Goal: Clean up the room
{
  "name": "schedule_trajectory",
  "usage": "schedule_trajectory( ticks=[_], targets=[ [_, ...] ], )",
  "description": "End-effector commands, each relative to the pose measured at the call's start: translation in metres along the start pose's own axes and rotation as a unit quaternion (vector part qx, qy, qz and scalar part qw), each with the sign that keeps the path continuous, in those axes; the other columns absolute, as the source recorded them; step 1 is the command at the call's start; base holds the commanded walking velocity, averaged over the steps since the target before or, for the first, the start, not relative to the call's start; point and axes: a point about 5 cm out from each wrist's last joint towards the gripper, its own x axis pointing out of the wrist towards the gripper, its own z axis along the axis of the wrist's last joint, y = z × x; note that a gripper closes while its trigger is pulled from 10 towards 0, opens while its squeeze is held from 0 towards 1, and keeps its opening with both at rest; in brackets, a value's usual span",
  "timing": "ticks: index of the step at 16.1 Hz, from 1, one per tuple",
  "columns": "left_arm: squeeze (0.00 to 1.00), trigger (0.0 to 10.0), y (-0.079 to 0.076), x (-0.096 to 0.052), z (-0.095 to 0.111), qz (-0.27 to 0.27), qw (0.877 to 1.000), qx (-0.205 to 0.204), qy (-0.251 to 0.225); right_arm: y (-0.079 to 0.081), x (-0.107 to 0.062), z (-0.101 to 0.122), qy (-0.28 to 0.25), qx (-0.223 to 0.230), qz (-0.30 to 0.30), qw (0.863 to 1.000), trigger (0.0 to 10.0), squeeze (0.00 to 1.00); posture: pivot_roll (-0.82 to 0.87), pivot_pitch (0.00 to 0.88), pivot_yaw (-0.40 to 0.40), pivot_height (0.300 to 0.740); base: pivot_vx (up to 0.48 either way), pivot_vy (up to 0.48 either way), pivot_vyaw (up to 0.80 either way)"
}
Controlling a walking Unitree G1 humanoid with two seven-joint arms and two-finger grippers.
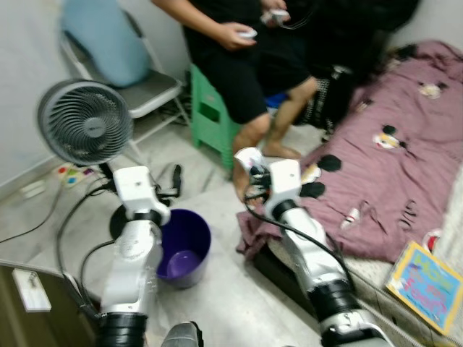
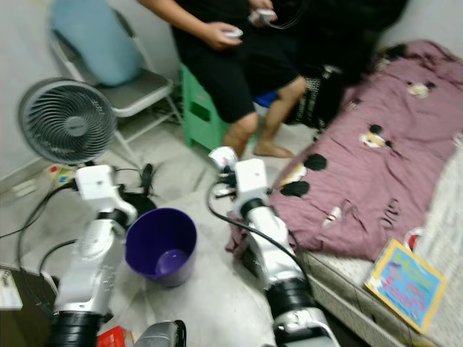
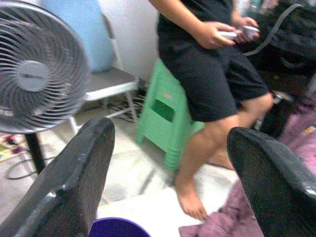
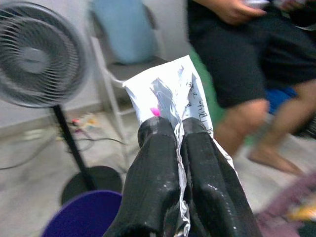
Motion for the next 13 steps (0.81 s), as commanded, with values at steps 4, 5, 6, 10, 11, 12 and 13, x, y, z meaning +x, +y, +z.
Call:
schedule_trajectory(
  ticks=[4, 5, 6, 10, 11, 12, 13],
  targets=[
    [0.0, 10.0, -0.0039, -0.0037, 0.0012, -0.005, 1.0, -0.011, -0.002, -0.0022, 0.0027, 0.0023, 0.005, -0.006, 0.01, 1.0, 10.0, 0.0, 0.04, 0.041, 0.012, 0.74, 0.0, 0.0, 0.13],
    [0.0, 10.0, -0.004, -0.0036, 0.0011, -0.006, 1.0, -0.014, -0.002, -0.0026, 0.0023, 0.002, 0.005, -0.007, 0.01, 1.0, 10.0, 0.0, 0.04, 0.04, 0.012, 0.74, 0.0, 0.0, 0.0],
    [0.0, 10.0, -0.0044, -0.0032, 0.0009, -0.007, 1.0, -0.014, -0.001, -0.0031, 0.0022, 0.0021, 0.006, -0.008, 0.01, 1.0, 10.0, 0.0, 0.04, 0.037, 0.012, 0.74, 0.0, 0.0, 0.0],
    [0.0, 10.0, -0.0058, -0.0024, 0.0006, -0.013, 1.0, -0.017, 0.0, -0.0046, 0.0026, 0.0026, 0.006, -0.013, 0.011, 1.0, 10.0, 0.0, 0.04, 0.03, 0.008, 0.74, 0.0, 0.0, 0.55],
    [0.0, 10.0, -0.0058, -0.0025, 0.0004, -0.014, 1.0, -0.016, 0.001, -0.0046, 0.0027, 0.0026, 0.006, -0.013, 0.012, 1.0, 10.0, 0.0, 0.04, 0.028, 0.006, 0.74, 0.0, 0.0, 0.55],
    [0.0, 10.0, -0.0054, -0.003, 0.0004, -0.014, 1.0, -0.017, 0.001, -0.0046, 0.0028, 0.0027, 0.006, -0.014, 0.012, 1.0, 10.0, 0.0, 0.04, 0.028, 0.006, 0.74, 0.0, 0.0, -0.77],
    [0.0, 10.0, -0.0028, -0.0046, 0.0001, -0.014, 1.0, -0.01, 0.002, -0.0045, 0.003, 0.0028, 0.005, -0.015, 0.014, 1.0, 10.0, 0.0, 0.04, 0.024, 0.004, 0.74, 0.0, 0.0, 0.0]
  ],
)
